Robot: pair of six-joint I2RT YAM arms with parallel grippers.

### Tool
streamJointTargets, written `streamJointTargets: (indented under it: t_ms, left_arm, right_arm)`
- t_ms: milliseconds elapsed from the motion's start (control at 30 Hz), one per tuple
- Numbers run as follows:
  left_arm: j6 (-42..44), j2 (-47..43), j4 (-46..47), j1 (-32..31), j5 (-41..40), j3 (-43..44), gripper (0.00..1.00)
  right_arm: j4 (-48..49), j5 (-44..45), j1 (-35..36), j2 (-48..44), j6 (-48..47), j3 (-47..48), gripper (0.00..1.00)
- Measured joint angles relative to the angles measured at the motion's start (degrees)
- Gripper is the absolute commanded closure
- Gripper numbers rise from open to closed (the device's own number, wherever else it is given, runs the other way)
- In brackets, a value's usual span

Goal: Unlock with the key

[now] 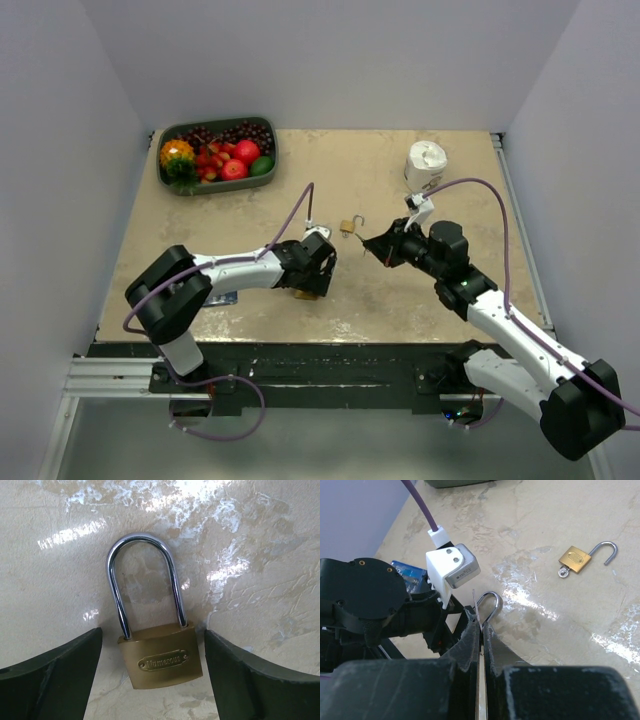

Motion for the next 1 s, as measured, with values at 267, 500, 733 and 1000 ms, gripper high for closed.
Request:
streamJointTargets:
  t_ms: [267, 500, 733, 1000]
  left_arm:
    - [-1.5, -1.3, 0.3, -0.6, 0.5, -1.5, 0.14]
    - [-2.5, -1.3, 0.3, -2.4, 0.4, -1.5, 0.23]
    - [-2.5, -0.8, 0.1, -3.2, -1.1, -1.5, 0.43]
    - [-2.8, 0.2, -0.3, -3.6, -2.2, -1.0, 1.00]
  right_arm:
    - [0.7, -0.1, 0.0, 0.0, 0.2, -0.4, 1.00]
    - [0.8, -0.2, 0.0, 0.0, 0.3, -0.9, 1.00]
    - [0.8, -0.4, 0.0, -1.8, 0.6, -1.4, 1.00]
    - [0.7, -0.4, 0.0, -3.2, 0.9, -1.7, 1.00]
